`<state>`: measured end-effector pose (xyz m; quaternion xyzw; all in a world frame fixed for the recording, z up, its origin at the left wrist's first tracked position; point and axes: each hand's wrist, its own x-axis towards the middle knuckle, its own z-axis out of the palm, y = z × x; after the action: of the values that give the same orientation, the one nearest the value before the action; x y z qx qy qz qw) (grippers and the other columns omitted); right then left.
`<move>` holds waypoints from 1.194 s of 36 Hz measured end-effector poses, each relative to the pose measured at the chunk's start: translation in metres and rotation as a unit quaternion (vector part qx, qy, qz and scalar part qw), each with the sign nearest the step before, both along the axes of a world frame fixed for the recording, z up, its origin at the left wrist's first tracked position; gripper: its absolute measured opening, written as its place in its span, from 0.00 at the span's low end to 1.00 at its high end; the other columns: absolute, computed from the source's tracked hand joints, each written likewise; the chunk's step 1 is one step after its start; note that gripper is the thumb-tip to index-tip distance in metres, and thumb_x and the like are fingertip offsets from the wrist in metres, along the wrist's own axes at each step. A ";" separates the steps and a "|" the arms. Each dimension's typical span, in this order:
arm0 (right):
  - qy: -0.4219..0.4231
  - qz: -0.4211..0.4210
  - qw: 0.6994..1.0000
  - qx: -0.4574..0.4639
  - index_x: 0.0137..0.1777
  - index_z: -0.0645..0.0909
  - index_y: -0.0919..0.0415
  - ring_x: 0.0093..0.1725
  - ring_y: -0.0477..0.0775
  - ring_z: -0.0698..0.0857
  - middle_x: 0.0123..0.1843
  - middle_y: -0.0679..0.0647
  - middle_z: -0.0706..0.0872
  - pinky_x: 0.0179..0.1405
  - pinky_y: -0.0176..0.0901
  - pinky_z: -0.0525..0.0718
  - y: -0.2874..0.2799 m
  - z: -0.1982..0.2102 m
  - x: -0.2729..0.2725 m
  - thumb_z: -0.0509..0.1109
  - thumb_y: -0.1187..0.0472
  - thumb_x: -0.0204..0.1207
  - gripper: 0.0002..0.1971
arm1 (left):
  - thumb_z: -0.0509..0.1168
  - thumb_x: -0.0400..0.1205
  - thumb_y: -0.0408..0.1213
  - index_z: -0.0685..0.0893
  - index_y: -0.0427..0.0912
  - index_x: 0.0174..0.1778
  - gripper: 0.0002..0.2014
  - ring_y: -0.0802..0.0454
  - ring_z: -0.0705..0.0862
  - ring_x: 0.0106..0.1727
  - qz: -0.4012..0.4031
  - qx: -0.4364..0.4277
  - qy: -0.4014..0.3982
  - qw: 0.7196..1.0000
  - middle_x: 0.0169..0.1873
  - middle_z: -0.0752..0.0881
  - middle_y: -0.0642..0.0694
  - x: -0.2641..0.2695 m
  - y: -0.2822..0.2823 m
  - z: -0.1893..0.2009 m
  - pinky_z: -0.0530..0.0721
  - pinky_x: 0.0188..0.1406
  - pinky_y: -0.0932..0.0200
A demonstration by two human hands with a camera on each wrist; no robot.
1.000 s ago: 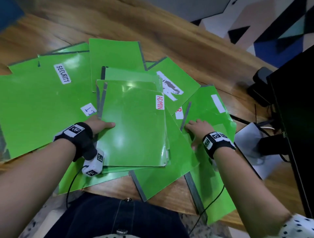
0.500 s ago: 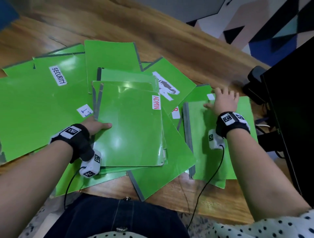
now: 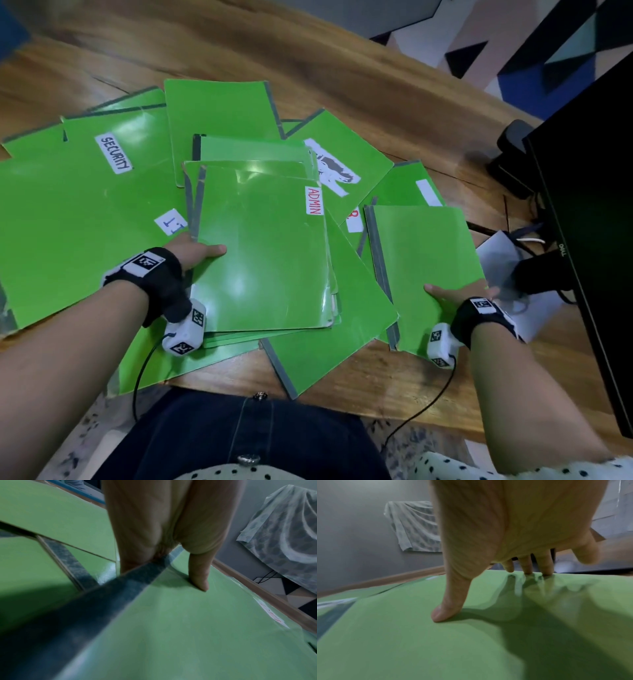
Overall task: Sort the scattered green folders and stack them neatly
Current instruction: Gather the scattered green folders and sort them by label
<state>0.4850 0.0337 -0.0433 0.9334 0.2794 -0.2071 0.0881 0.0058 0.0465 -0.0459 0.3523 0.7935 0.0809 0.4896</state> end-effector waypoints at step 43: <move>0.118 -0.025 0.937 0.329 0.65 0.79 0.69 0.66 0.63 0.81 0.66 0.66 0.82 0.48 0.41 0.76 0.035 0.106 -0.038 0.61 0.67 0.81 0.15 | 0.72 0.75 0.49 0.70 0.30 0.69 0.34 0.35 0.80 0.58 -0.021 0.020 0.016 0.999 0.58 0.80 0.31 0.000 -0.001 0.000 0.80 0.59 0.44</move>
<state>0.4471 0.0688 0.0630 0.8856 0.3172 -0.2147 -0.2627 0.0062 0.0456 -0.0462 0.3803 0.7915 0.0810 0.4715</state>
